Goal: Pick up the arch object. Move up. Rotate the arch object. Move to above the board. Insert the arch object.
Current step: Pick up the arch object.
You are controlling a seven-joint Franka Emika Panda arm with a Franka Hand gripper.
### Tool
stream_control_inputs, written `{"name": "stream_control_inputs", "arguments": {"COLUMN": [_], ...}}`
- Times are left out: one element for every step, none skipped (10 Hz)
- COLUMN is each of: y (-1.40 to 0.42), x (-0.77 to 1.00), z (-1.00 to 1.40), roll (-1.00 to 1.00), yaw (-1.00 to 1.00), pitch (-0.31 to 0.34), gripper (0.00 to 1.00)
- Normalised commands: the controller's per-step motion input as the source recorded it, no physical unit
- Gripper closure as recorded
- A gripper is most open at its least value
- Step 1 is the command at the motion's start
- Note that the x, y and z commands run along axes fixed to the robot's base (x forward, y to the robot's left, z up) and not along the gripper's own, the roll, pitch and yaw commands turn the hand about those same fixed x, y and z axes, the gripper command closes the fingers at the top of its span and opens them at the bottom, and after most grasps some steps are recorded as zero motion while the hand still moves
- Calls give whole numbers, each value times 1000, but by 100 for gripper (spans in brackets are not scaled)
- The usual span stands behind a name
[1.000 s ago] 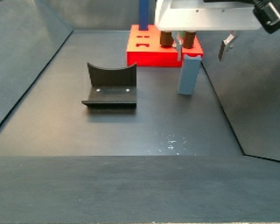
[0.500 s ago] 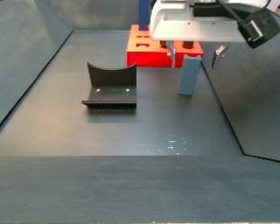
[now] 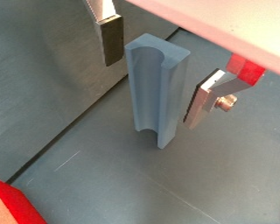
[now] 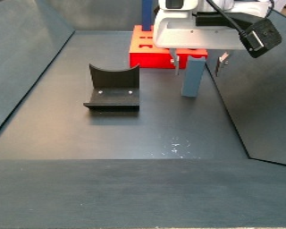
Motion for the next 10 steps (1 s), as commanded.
{"name": "stream_control_inputs", "arguments": {"y": [0,0,0,0,0,0,0,0,0,0], "x": [0,0,0,0,0,0,0,0,0,0], "z": [0,0,0,0,0,0,0,0,0,0], "roll": [0,0,0,0,0,0,0,0,0,0], "yaw": [0,0,0,0,0,0,0,0,0,0], "pitch": [0,0,0,0,0,0,0,0,0,0], "gripper": [100,100,100,100,100,100,100,100,100,100]}}
